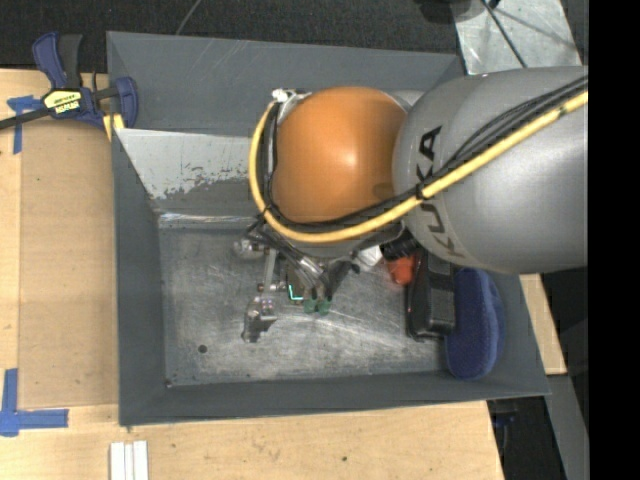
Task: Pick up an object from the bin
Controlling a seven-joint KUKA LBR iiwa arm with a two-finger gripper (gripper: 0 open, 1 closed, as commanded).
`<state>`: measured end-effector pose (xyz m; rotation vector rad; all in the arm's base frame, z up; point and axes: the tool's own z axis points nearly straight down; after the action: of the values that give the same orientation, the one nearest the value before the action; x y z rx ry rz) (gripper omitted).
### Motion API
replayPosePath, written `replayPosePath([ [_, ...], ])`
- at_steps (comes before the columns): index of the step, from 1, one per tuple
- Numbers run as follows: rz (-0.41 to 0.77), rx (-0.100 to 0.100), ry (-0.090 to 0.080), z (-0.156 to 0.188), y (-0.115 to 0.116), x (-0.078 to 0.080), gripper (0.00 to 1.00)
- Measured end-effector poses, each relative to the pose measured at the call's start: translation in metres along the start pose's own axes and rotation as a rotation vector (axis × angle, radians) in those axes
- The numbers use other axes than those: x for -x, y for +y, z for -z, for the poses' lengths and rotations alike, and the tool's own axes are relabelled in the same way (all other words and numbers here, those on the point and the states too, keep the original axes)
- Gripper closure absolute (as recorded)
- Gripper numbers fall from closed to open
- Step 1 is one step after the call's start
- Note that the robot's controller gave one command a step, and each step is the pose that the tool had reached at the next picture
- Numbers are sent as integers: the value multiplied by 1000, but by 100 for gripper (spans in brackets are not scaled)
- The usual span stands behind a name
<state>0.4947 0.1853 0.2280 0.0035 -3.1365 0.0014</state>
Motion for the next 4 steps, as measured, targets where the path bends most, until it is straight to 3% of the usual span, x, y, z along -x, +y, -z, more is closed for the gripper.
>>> replayPosePath([
  [1, 18, 0, 1, -142, 35, 1, 0],
  [2, -101, 10, -12, -154, -12, -1, 0],
  [3, -48, 6, -19, -154, -111, 3, 0],
  [4, 55, -1, -15, -133, -151, 73, 0],
])
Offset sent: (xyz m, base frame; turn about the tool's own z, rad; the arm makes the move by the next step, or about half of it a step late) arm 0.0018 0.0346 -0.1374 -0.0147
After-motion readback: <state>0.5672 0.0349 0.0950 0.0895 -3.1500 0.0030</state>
